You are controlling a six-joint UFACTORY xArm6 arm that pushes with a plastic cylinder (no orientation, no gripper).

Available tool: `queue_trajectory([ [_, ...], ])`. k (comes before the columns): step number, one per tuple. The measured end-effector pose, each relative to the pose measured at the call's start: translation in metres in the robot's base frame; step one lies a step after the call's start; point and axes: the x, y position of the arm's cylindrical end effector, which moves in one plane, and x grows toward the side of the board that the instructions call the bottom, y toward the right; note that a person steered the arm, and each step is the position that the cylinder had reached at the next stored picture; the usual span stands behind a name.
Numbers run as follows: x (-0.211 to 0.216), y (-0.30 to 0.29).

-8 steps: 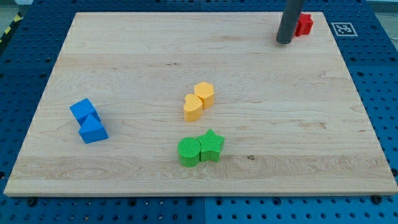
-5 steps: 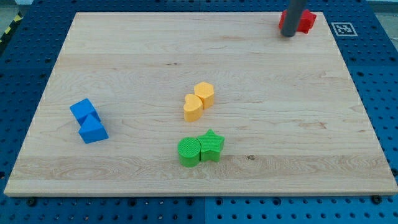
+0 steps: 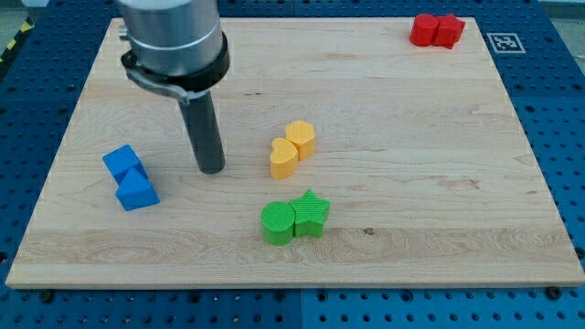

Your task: Push the yellow heart below the red blocks

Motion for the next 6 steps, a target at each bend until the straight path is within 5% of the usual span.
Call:
queue_trajectory([
  [6, -0.001, 0.108],
])
